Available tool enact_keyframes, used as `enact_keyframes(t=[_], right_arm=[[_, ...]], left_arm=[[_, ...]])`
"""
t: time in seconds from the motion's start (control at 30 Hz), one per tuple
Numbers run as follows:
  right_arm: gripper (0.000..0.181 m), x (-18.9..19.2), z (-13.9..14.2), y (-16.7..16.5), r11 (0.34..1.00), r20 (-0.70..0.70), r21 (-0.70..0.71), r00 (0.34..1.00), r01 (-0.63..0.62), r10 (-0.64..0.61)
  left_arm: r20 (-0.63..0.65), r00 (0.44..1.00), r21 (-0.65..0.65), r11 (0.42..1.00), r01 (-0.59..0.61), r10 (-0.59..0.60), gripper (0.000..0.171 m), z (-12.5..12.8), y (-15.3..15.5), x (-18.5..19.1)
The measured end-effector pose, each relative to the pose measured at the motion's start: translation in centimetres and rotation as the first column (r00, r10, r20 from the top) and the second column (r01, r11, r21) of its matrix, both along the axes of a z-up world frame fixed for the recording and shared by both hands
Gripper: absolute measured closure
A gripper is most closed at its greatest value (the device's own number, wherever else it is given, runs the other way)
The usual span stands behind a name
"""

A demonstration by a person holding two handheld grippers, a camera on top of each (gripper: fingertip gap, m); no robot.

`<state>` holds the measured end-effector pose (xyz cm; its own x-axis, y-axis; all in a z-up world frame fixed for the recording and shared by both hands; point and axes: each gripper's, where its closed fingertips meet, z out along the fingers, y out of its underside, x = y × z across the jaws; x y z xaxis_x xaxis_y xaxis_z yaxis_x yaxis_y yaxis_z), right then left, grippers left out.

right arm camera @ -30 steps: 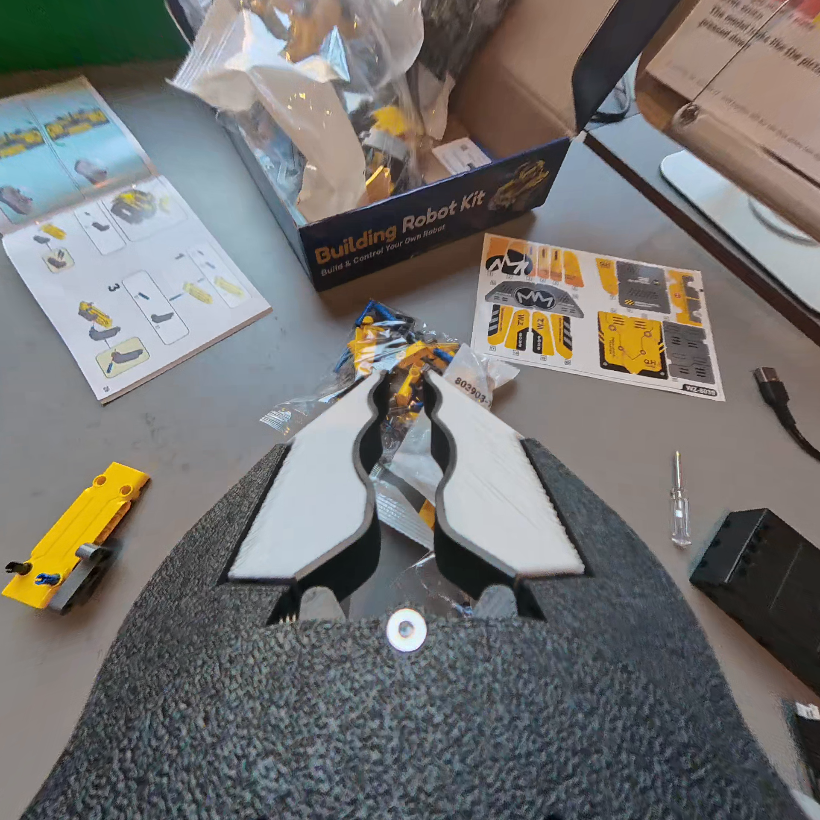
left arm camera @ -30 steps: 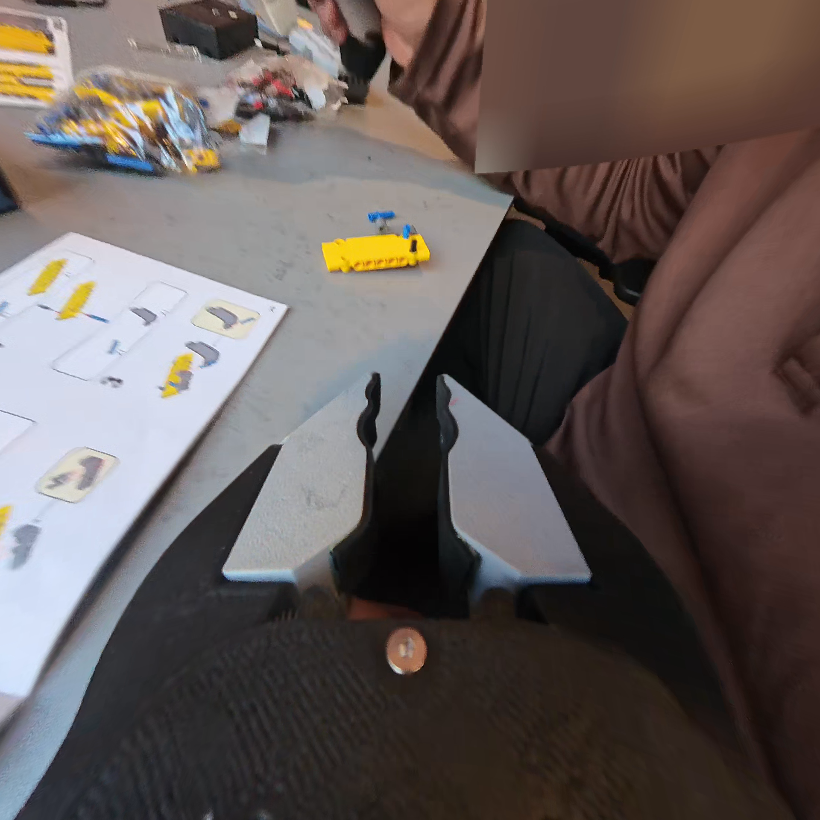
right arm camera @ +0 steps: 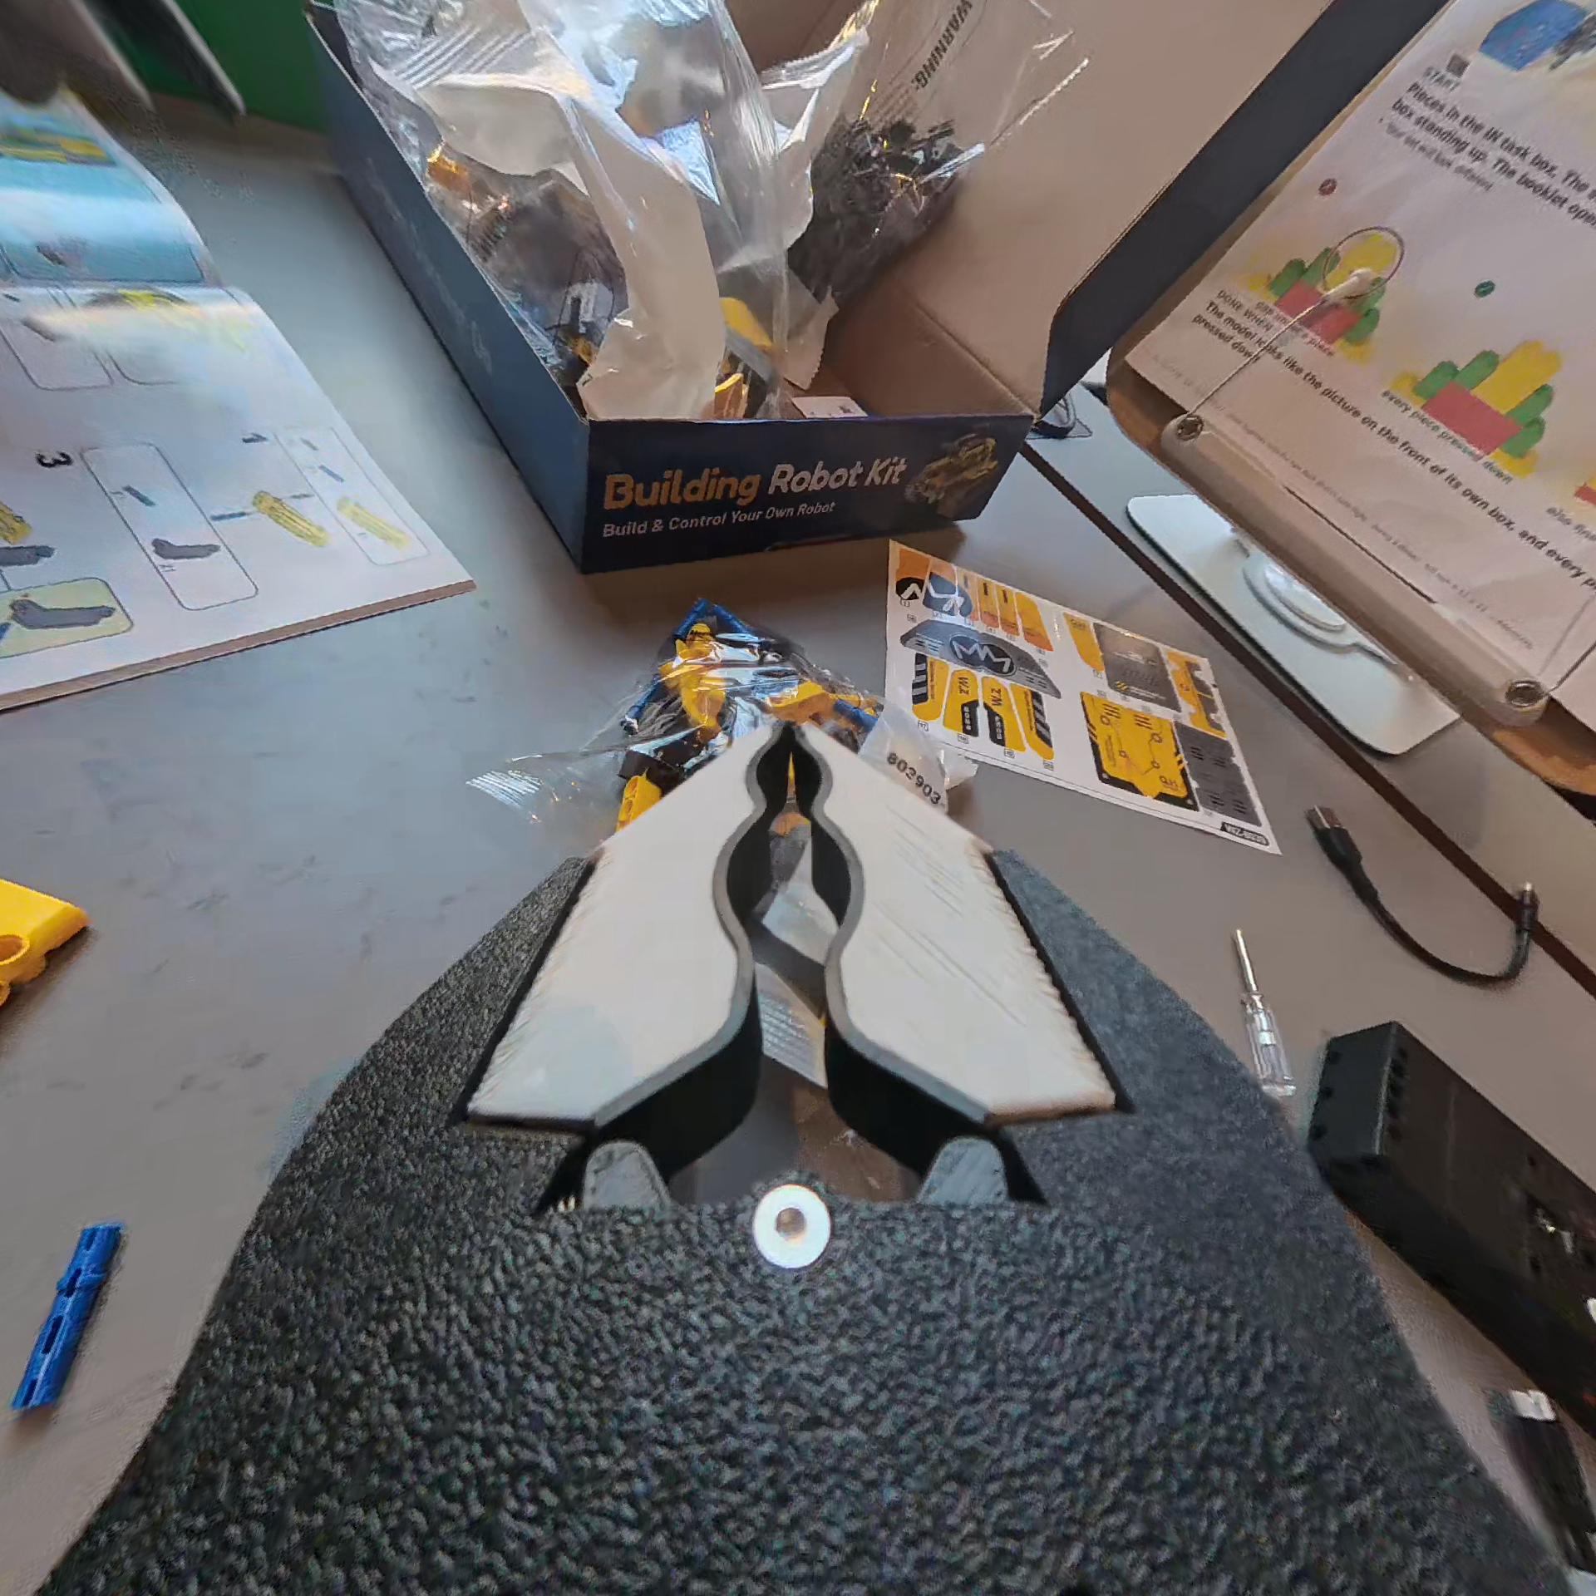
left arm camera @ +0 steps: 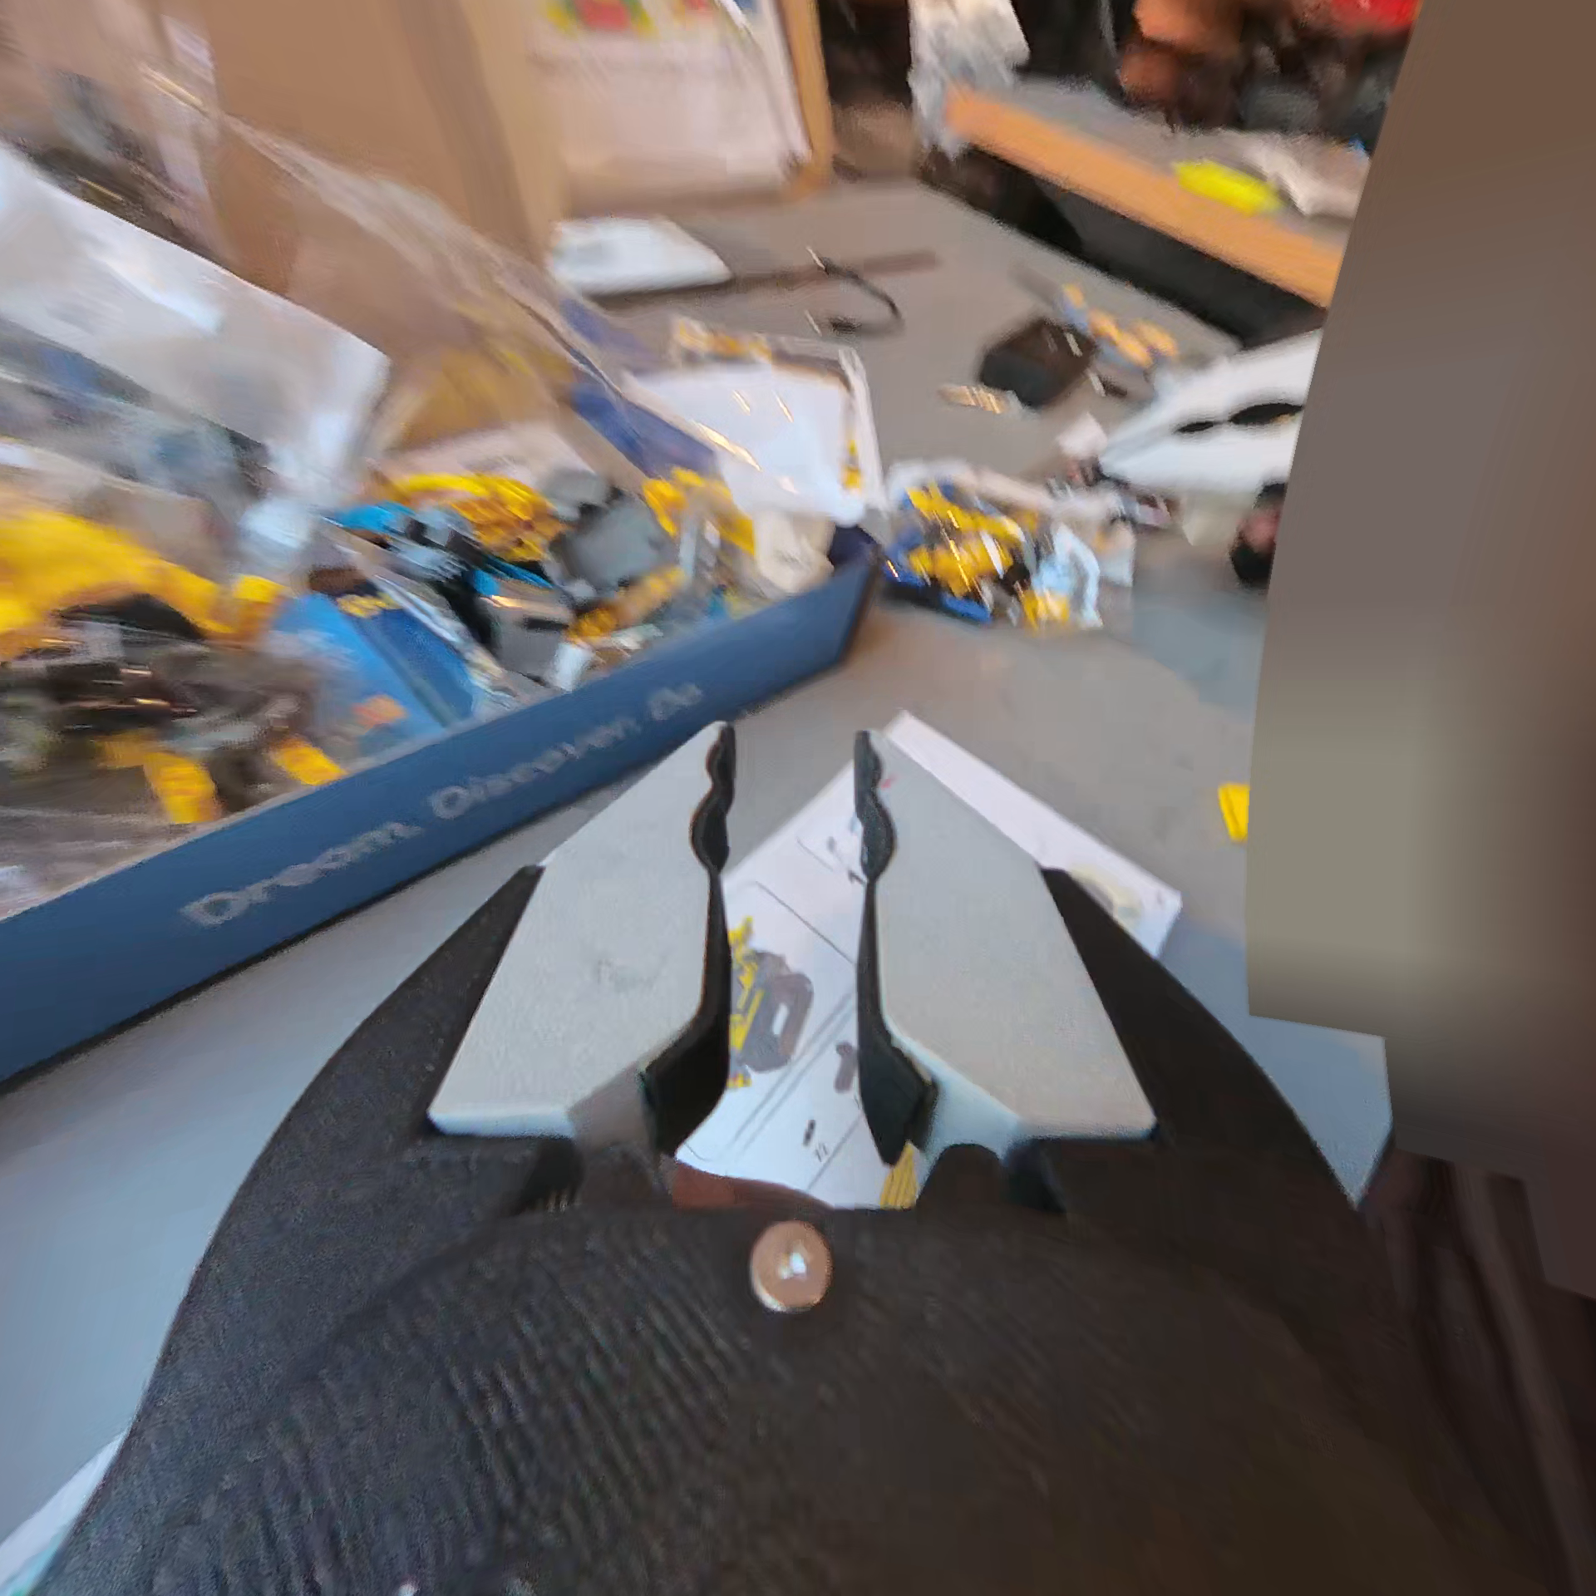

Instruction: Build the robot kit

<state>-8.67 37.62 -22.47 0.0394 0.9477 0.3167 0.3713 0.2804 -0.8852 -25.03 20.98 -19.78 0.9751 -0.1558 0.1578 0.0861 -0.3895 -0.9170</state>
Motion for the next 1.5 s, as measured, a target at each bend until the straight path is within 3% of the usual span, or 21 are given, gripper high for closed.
enact_keyframes(t=[0.1, 0.2, 0.33, 0.57, 0.73, 0.93, 1.07, 1.2, 1.37, 1.5], right_arm=[[0.181, -0.2, 0.5, 0.1, 0.999, -0.008, 0.03, 1.0, 0.012, -0.012], [0.181, 0.2, 0.8, 0.8, 0.997, -0.014, 0.055, 0.999, 0.048, -0.047], [0.181, 0.8, 1.6, 1.5, 0.995, -0.05, 0.049, 0.995, 0.086, -0.083], [0.181, 1.1, 1.5, 1.7, 0.996, -0.05, 0.011, 0.995, 0.091, -0.091], [0.181, 0.7, 1.7, 0.5, 0.998, -0.069, -0.057, 0.997, 0.031, -0.035], [0.179, 0.4, 1.7, -1.1, 0.979, -0.091, -0.191, 0.995, -0.066, 0.049], [0.177, 0.5, 1.5, -1.7, 0.975, -0.099, -0.204, 0.992, -0.092, 0.073], [0.179, 0.5, 1.8, -2.2, 0.974, -0.133, -0.19, 0.986, -0.122, 0.097], [0.176, 0.6, 2.4, -2.3, 0.969, -0.165, -0.21, 0.982, -0.13, 0.095], [0.176, 0.7, 2.7, -1.4, 0.98, -0.173, -0.177, 0.983, -0.09, 0.059]], left_arm=[[0.064, 0.982, 0.077, 0.98, -0.183, 0.179, 0.146, 2.0, -0.2, -2.0], [0.16, 0.957, 0.067, 0.965, -0.253, 0.24, 0.136, 1.7, -1.0, -1.7], [0.143, 0.927, 0.105, 0.926, -0.364, 0.348, 0.134, 0.9, -2.1, -2.0], [0.025, 0.94, 0.069, 0.938, -0.34, 0.339, 0.13, 0.3, -2.8, 0.8], [-0.106, 0.939, 0.07, 0.945, -0.32, 0.326, 0.12, -0.2, -0.7, -0.4], [-0.178, 0.958, 0.085, 0.974, -0.211, 0.223, 0.116, -0.1, 3.0, -1.4], [-0.287, 0.949, 0.093, 0.99, -0.109, 0.132, 0.117, 1.5, 5.0, -0.9], [-0.282, 0.956, 0.02, 0.997, -0.077, 0.079, 0.114, 1.4, 4.6, -0.5], [-0.202, 0.951, 0.064, 0.972, -0.227, 0.235, 0.116, 3.1, 1.4, -2.6], [-0.301, 0.848, 0.112, 0.899, -0.423, 0.437, 0.112, 5.3, 0.2, -9.3]])
